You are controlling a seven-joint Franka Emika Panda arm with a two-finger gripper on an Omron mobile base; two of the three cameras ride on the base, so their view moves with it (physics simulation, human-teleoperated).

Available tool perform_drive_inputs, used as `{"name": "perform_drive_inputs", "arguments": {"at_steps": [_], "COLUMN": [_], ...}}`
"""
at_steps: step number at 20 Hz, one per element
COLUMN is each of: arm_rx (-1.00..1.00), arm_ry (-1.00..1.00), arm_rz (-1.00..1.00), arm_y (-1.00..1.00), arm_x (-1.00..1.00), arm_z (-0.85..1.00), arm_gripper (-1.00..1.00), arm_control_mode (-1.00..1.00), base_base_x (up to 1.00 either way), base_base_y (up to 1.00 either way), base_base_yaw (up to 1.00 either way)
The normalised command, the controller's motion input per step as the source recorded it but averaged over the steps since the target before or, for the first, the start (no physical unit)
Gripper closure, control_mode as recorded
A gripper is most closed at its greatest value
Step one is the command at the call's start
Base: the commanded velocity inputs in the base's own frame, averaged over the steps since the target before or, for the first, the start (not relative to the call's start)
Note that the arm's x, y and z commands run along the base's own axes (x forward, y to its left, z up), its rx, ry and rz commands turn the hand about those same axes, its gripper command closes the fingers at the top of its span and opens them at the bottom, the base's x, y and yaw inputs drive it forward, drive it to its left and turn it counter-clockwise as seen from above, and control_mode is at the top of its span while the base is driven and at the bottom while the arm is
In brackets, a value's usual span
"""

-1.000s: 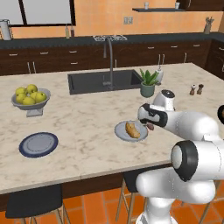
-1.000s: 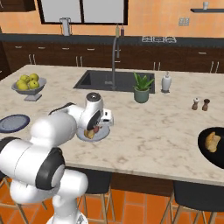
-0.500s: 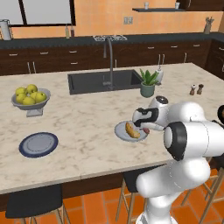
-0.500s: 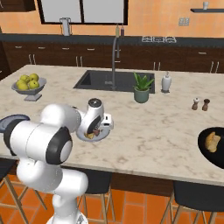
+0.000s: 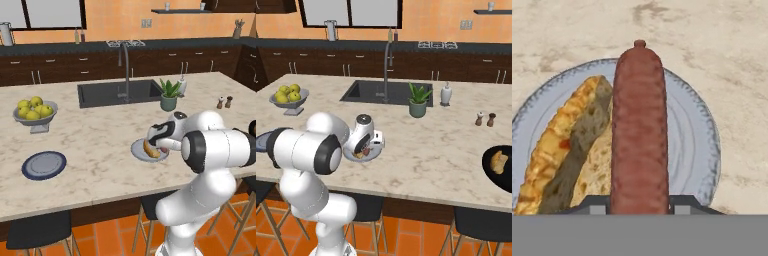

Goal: Place one bun and one sausage from the bowl on each plate.

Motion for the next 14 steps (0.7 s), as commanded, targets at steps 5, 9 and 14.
{"name": "perform_drive_inputs", "arguments": {"at_steps": [5, 9, 14], "arm_rx": [0.00, 0.00, -0.06], "arm_ry": [0.00, 0.00, -0.02], "arm_rz": [0.00, 0.00, 0.00], "arm_y": [0.00, 0.00, 0.05], "arm_x": [0.13, 0.01, -0.04], "arm_z": [0.00, 0.00, 0.38], "arm_gripper": [-1.00, -1.00, -1.00], "arm_control_mode": [-1.00, -1.00, -1.00], "base_base_x": [0.00, 0.00, 0.00], "base_base_y": [0.00, 0.00, 0.00], "base_base_yaw": [0.00, 0.00, 0.00]}}
